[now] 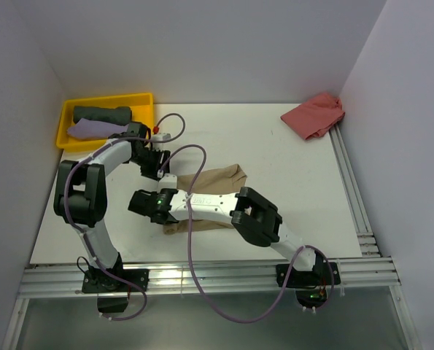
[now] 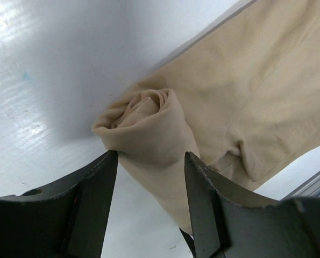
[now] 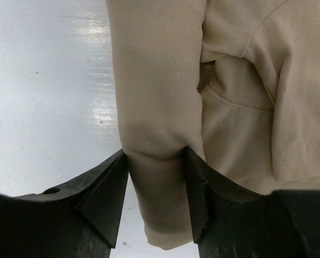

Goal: Roll the t-shirts
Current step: Roll the tshirt

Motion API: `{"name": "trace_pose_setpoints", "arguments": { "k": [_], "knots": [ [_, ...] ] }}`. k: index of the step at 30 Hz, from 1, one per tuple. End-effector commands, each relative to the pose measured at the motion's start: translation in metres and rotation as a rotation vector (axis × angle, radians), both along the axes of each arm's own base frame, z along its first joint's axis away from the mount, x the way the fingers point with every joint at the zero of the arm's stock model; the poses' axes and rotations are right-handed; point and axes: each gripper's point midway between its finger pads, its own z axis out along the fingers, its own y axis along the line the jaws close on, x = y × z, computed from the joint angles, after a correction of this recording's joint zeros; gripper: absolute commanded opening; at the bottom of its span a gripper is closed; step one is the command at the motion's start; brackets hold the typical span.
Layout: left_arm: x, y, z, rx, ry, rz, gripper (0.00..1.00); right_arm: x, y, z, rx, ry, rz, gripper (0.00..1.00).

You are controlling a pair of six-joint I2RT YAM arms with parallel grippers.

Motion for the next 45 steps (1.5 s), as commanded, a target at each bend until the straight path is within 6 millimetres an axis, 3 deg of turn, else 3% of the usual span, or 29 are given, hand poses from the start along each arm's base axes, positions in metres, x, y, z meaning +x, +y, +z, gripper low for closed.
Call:
{"name": "trace_pose_setpoints", "arguments": {
  "k": [1, 5, 10, 11, 12, 13, 14, 15, 17, 18, 22, 23, 24, 34, 37, 40, 41, 42, 45],
  "knots": [
    [0.019, -0.01, 0.039, -0.046, -0.117, -0.032, 0.58, -0.009, -0.018, -0.016, -0.077, 0.034, -0.004, 0.52],
    [0.021, -0.011, 0.047, -0.056, -0.126, -0.034, 0.59, -0.011, -0.018, -0.018, -0.017, 0.056, -0.005, 0.39],
    [0.018, -0.012, 0.056, -0.088, -0.131, -0.043, 0.58, -0.01, -0.001, -0.013, 0.232, 0.069, 0.05, 0.1],
    [0.02, -0.01, 0.058, -0.092, -0.135, -0.04, 0.58, -0.013, -0.013, -0.028, 0.244, 0.095, 0.048, 0.08],
    [0.019, -0.009, 0.06, -0.097, -0.135, -0.04, 0.58, -0.012, 0.012, -0.005, 0.41, 0.092, 0.089, 0.05],
    [0.017, -0.009, 0.06, -0.103, -0.131, -0.042, 0.58, -0.01, 0.014, -0.001, 0.467, 0.093, 0.093, 0.04],
    [0.018, -0.006, 0.061, -0.106, -0.133, -0.039, 0.58, -0.012, 0.002, -0.013, 0.482, 0.112, 0.082, 0.04],
    [0.017, -0.005, 0.062, -0.107, -0.137, -0.037, 0.58, -0.009, 0.017, 0.007, 0.609, 0.106, 0.095, 0.04],
    [0.016, -0.002, 0.062, -0.106, -0.139, -0.039, 0.58, -0.014, 0.008, 0.0, 0.661, 0.13, 0.087, 0.05],
    [0.014, -0.001, 0.062, -0.104, -0.136, -0.038, 0.58, -0.005, 0.013, 0.014, 0.755, 0.113, 0.072, 0.05],
    [0.008, 0.0, 0.057, -0.109, -0.131, -0.059, 0.59, -0.007, 0.005, 0.018, 0.922, 0.164, 0.044, 0.05],
    [0.004, -0.001, 0.055, -0.119, -0.124, -0.074, 0.59, -0.01, -0.002, 0.011, 0.932, 0.178, 0.033, 0.05],
    [0.003, -0.001, 0.053, -0.122, -0.118, -0.079, 0.6, -0.007, 0.001, 0.018, 0.994, 0.177, 0.026, 0.06],
    [-0.009, -0.008, 0.018, -0.117, -0.06, -0.112, 0.61, -0.008, -0.002, 0.005, 1.103, 0.248, -0.007, 0.09],
    [-0.011, -0.01, 0.003, -0.074, -0.046, -0.104, 0.56, -0.008, -0.005, 0.001, 1.096, 0.251, -0.02, 0.13],
    [-0.009, -0.008, -0.011, -0.022, -0.024, -0.074, 0.41, -0.008, -0.01, -0.002, 1.061, 0.242, -0.037, 0.24],
    [-0.008, -0.009, -0.014, -0.013, -0.015, -0.068, 0.33, -0.005, -0.009, 0.005, 1.057, 0.227, -0.036, 0.32],
    [-0.007, -0.009, -0.015, -0.001, -0.015, -0.068, 0.3, -0.008, -0.015, -0.006, 0.982, 0.237, -0.045, 0.36],
    [-0.002, -0.006, -0.015, 0.039, -0.03, -0.047, 0.2, -0.004, -0.027, -0.012, 0.803, 0.192, -0.075, 0.46]
  ]
}}
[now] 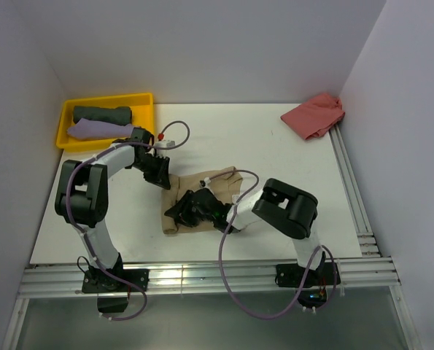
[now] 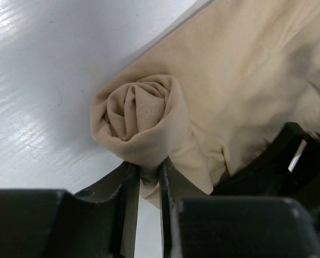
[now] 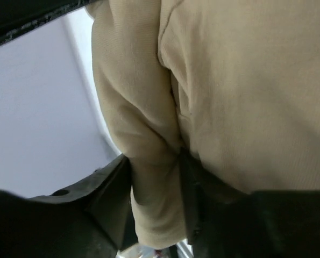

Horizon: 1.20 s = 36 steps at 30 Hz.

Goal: Roll the t-shirts
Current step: Roll the tshirt

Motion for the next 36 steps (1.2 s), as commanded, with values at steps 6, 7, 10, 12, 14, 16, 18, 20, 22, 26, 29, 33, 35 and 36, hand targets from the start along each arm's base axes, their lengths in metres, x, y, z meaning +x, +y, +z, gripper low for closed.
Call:
{"name": "trace_pose_setpoints", "arguments": {
  "k": [6, 7, 10, 12, 14, 16, 18, 20, 22, 26, 29, 33, 35, 36],
  "knots": [
    [0.016, 0.004, -0.001, 0.091, -0.07, 0.03, 0.18, 0.002, -0.036, 0.003, -0.534, -0.078, -0.076, 0.55],
    [0.016, 0.004, -0.001, 0.094, -0.072, 0.029, 0.18, 0.0, -0.035, 0.006, -0.562, -0.092, -0.075, 0.55],
    [0.016, 0.003, 0.0, 0.101, -0.078, 0.028, 0.18, 0.006, -0.03, 0.033, -0.632, -0.148, -0.102, 0.55],
    [0.016, 0.002, 0.001, 0.1, -0.081, 0.028, 0.18, 0.007, -0.039, 0.038, -0.713, -0.179, -0.121, 0.56],
    [0.015, 0.001, 0.0, 0.1, -0.079, 0.024, 0.18, 0.008, -0.033, 0.053, -0.738, -0.212, -0.123, 0.55],
    [0.016, 0.001, 0.001, 0.101, -0.081, 0.023, 0.18, 0.013, -0.024, 0.067, -0.73, -0.247, -0.131, 0.54],
    [0.016, 0.0, 0.001, 0.1, -0.082, 0.023, 0.18, 0.015, -0.016, 0.067, -0.734, -0.265, -0.108, 0.53],
    [0.015, 0.0, 0.001, 0.101, -0.08, 0.02, 0.18, 0.018, -0.003, 0.071, -0.728, -0.286, -0.087, 0.51],
    [0.015, 0.0, 0.001, 0.102, -0.082, 0.021, 0.18, 0.021, 0.011, 0.078, -0.707, -0.296, -0.075, 0.5],
    [0.015, -0.001, 0.001, 0.101, -0.081, 0.017, 0.18, 0.023, 0.028, 0.068, -0.734, -0.307, -0.034, 0.49],
    [0.015, -0.001, 0.002, 0.1, -0.082, 0.017, 0.19, 0.026, 0.03, 0.059, -0.767, -0.306, -0.033, 0.49],
    [0.015, -0.001, 0.002, 0.098, -0.082, 0.015, 0.19, 0.027, 0.025, 0.045, -0.817, -0.293, -0.033, 0.49],
    [0.015, -0.002, 0.002, 0.096, -0.082, 0.013, 0.2, 0.025, 0.018, 0.035, -0.852, -0.278, -0.035, 0.49],
    [0.015, -0.002, 0.002, 0.097, -0.084, 0.013, 0.21, 0.026, 0.016, 0.034, -0.862, -0.275, -0.04, 0.49]
  ]
}}
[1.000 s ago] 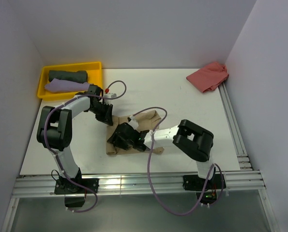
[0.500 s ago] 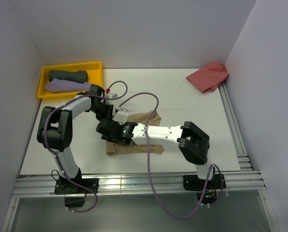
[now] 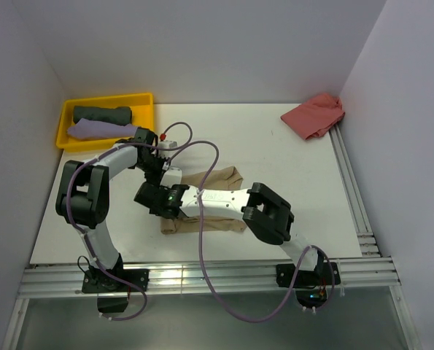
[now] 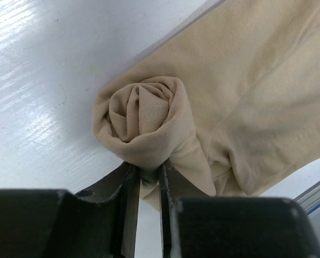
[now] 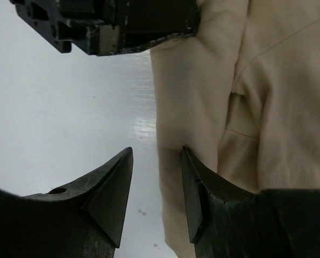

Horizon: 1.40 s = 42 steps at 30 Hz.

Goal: Roll the t-shirts
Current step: Roll the tshirt

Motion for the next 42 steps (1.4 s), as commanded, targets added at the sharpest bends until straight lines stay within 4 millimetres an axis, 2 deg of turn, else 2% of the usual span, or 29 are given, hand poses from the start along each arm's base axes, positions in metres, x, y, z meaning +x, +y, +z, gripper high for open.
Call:
{"name": "trace_pose_setpoints", "arguments": {
  "k": [1, 4, 11, 18, 24, 25, 27, 29, 30, 34, 35, 36, 37, 38, 39, 40, 41, 42],
  "knots": [
    [0.014, -0.003, 0.006, 0.017, -0.067, -0.003, 0.21, 0.003, -0.01, 0.003, -0.071, -0.031, -0.024, 0.49],
    [0.014, -0.004, 0.007, 0.014, -0.071, -0.002, 0.24, 0.001, -0.02, -0.005, -0.126, -0.029, -0.04, 0.49],
    [0.019, -0.004, 0.019, 0.002, -0.129, 0.007, 0.46, -0.005, -0.032, -0.019, -0.202, -0.011, -0.041, 0.52],
    [0.027, -0.004, 0.034, -0.01, -0.213, 0.022, 0.56, -0.007, -0.037, -0.029, -0.26, 0.009, -0.038, 0.53],
    [0.033, -0.001, 0.054, -0.011, -0.316, 0.045, 0.64, -0.011, -0.042, -0.041, -0.312, 0.037, -0.032, 0.53],
    [0.037, 0.0, 0.064, -0.02, -0.356, 0.054, 0.66, -0.011, -0.043, -0.044, -0.317, 0.042, -0.031, 0.53],
    [0.036, 0.001, 0.068, -0.026, -0.381, 0.062, 0.68, -0.013, -0.042, -0.046, -0.315, 0.05, -0.026, 0.53],
    [0.042, 0.003, 0.085, -0.046, -0.453, 0.082, 0.69, -0.012, -0.041, -0.046, -0.298, 0.051, -0.027, 0.52],
    [0.041, 0.005, 0.086, -0.05, -0.465, 0.09, 0.69, -0.014, -0.044, -0.05, -0.306, 0.057, -0.023, 0.51],
    [0.047, 0.022, 0.115, -0.087, -0.579, 0.147, 0.7, -0.016, -0.042, -0.049, -0.242, 0.082, -0.004, 0.41],
    [0.047, 0.024, 0.119, -0.097, -0.597, 0.152, 0.7, -0.014, -0.034, -0.047, -0.194, 0.075, 0.002, 0.39],
    [0.048, 0.03, 0.121, -0.099, -0.622, 0.165, 0.71, -0.015, -0.041, -0.047, -0.18, 0.084, 0.004, 0.37],
    [0.048, 0.032, 0.131, -0.107, -0.66, 0.169, 0.71, -0.014, -0.025, -0.041, -0.095, 0.081, 0.034, 0.32],
    [0.047, 0.034, 0.134, -0.115, -0.675, 0.171, 0.71, -0.015, -0.022, -0.04, -0.056, 0.087, 0.05, 0.29],
    [0.048, 0.037, 0.133, -0.119, -0.694, 0.18, 0.72, -0.02, -0.03, -0.039, -0.027, 0.096, 0.062, 0.28],
    [0.047, 0.04, 0.138, -0.122, -0.714, 0.191, 0.73, -0.012, -0.019, -0.031, 0.065, 0.077, 0.064, 0.23],
    [0.045, 0.041, 0.134, -0.123, -0.713, 0.192, 0.74, -0.021, -0.028, -0.043, 0.078, 0.121, 0.079, 0.19],
    [0.047, 0.044, 0.136, -0.132, -0.725, 0.209, 0.74, -0.019, -0.025, -0.029, 0.137, 0.113, 0.085, 0.14]
  ]
}}
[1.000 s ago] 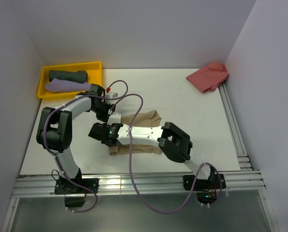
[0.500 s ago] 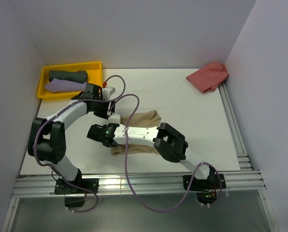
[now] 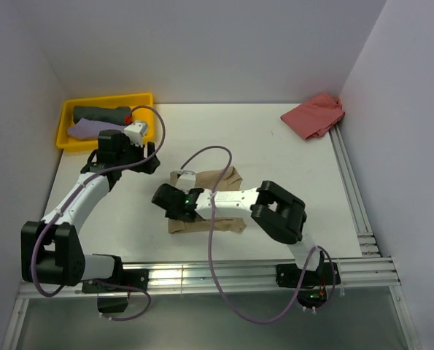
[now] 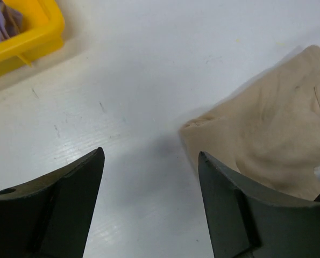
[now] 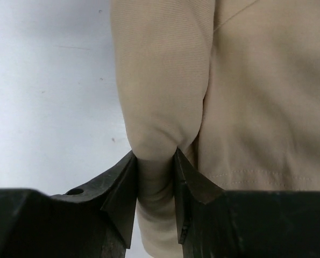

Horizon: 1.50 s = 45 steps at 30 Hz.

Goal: Roll the t-shirts
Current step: Roll the tshirt

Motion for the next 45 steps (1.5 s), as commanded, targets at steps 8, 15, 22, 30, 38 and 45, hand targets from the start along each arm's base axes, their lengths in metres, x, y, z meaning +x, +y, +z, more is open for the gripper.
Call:
{"name": "trace_pose_setpoints", "arguments": {
  "k": [8, 15, 22, 30, 38, 45],
  "knots": [
    [0.007, -0.004, -0.007, -0.152, -0.015, -0.001, 0.8, -0.001, 0.03, 0.043, 0.634, 0.066, 0.139, 0.12],
    [0.0, -0.014, -0.016, -0.23, -0.033, -0.052, 0.89, -0.008, 0.037, 0.039, 0.825, 0.147, 0.177, 0.11],
    [-0.004, -0.019, -0.038, -0.242, 0.031, -0.07, 0.84, -0.005, 0.028, 0.031, 0.935, 0.178, 0.122, 0.11],
    [-0.009, -0.037, -0.067, -0.227, 0.14, -0.119, 0.67, 0.0, 0.023, 0.015, 0.897, 0.214, 0.052, 0.14],
    [-0.02, -0.048, -0.072, -0.178, 0.155, -0.145, 0.66, 0.005, 0.009, -0.005, 0.724, 0.239, -0.031, 0.36],
    [-0.016, -0.046, -0.097, -0.111, 0.251, -0.097, 0.52, 0.017, -0.008, 0.008, 0.534, 0.149, -0.075, 0.45]
  ]
}}
